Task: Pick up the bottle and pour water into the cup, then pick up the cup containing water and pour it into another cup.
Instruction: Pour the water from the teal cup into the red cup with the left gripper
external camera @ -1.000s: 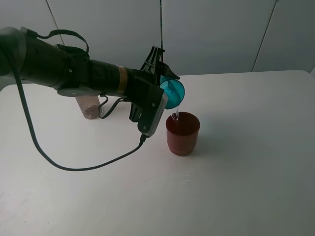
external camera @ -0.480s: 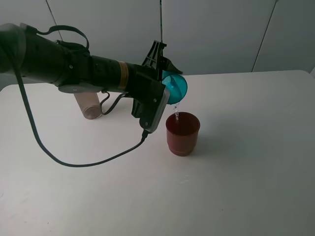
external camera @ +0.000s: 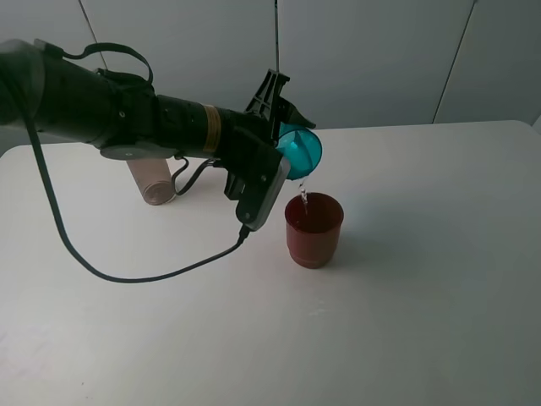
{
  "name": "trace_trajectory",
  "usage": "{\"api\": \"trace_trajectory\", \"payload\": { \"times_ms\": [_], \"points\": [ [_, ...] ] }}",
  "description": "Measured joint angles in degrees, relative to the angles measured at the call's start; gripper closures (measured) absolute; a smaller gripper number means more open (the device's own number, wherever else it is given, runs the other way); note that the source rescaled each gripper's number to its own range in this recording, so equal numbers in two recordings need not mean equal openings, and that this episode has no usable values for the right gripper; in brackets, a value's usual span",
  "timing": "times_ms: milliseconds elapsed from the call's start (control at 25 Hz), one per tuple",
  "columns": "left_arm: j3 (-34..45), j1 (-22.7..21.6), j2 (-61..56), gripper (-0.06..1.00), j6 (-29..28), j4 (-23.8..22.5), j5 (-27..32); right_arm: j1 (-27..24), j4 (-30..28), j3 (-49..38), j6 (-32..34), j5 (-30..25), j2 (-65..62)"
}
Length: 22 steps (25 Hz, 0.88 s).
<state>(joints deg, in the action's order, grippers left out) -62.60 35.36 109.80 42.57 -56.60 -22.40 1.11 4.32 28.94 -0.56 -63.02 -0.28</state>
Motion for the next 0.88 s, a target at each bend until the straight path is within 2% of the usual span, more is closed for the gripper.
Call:
{"api": "trace_trajectory", "payload": {
  "times_ms": [360, 880],
  "points": [
    [0.00, 0.00, 0.00, 0.75, 4.03, 0.00, -0.46, 0.00, 0.00, 0.00, 0.00, 0.00, 0.00],
    [0.00, 0.00, 0.00, 0.75, 5.39, 0.00, -0.55, 0.00, 0.00, 0.00, 0.00, 0.00, 0.00]
  ]
}}
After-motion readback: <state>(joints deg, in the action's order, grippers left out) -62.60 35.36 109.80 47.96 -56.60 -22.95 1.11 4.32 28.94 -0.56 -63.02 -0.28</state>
